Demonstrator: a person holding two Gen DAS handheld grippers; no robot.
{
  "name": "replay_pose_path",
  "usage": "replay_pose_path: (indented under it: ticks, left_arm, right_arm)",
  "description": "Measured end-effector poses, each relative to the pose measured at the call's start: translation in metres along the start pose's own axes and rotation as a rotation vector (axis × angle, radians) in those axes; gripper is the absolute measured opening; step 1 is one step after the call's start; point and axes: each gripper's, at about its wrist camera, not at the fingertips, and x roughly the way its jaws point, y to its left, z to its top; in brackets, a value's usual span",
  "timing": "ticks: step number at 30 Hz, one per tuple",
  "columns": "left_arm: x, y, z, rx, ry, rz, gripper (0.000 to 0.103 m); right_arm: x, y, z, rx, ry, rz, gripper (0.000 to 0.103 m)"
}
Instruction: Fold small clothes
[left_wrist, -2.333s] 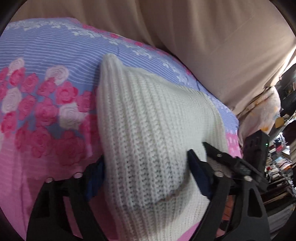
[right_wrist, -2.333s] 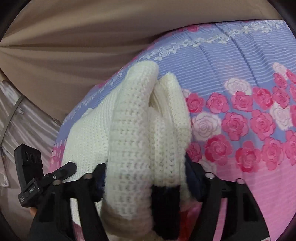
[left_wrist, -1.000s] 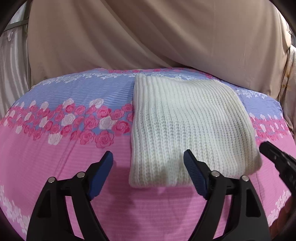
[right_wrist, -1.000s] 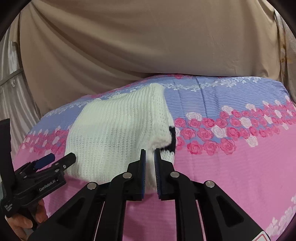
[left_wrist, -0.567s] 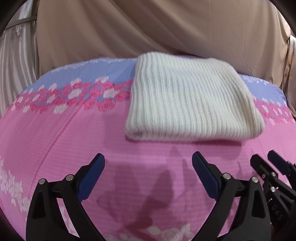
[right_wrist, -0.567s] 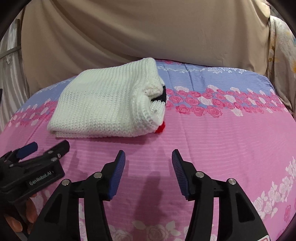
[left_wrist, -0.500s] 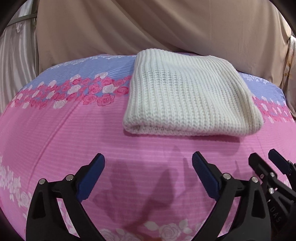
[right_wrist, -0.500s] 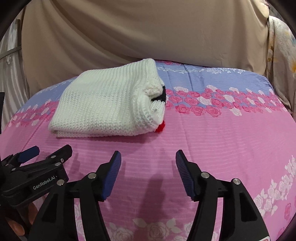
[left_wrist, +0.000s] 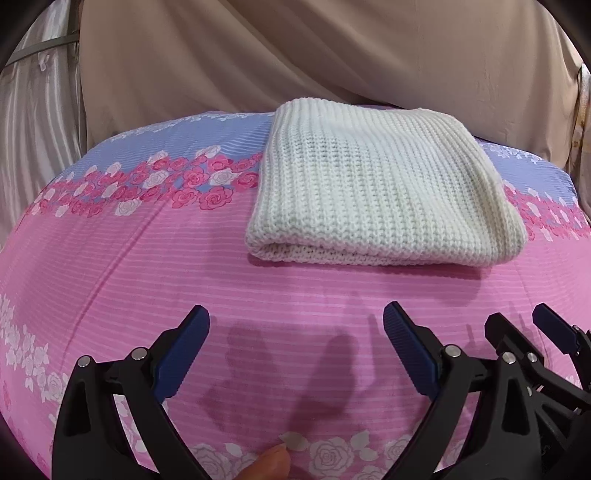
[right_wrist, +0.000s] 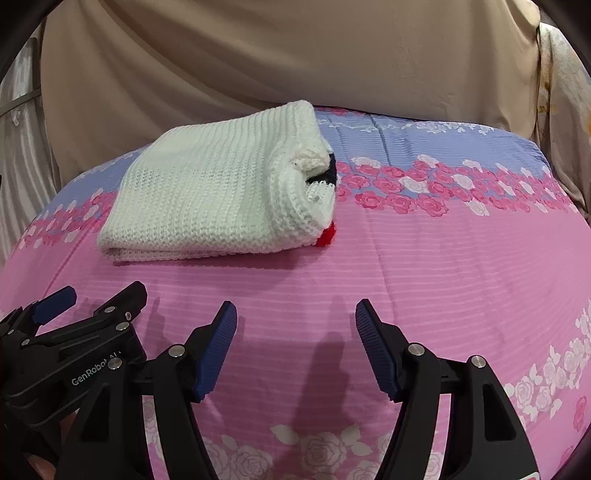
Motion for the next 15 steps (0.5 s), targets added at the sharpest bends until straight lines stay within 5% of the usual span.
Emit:
replay_pose_path:
  ticks: [15]
  left_arm:
    - [0.0016, -0.0052, 0.0, 0.025, 0.006, 0.03, 0.084]
  right_arm:
    - [0.0022, 0.0081, -0.0017, -0.017, 0.014, -0.049, 0.065]
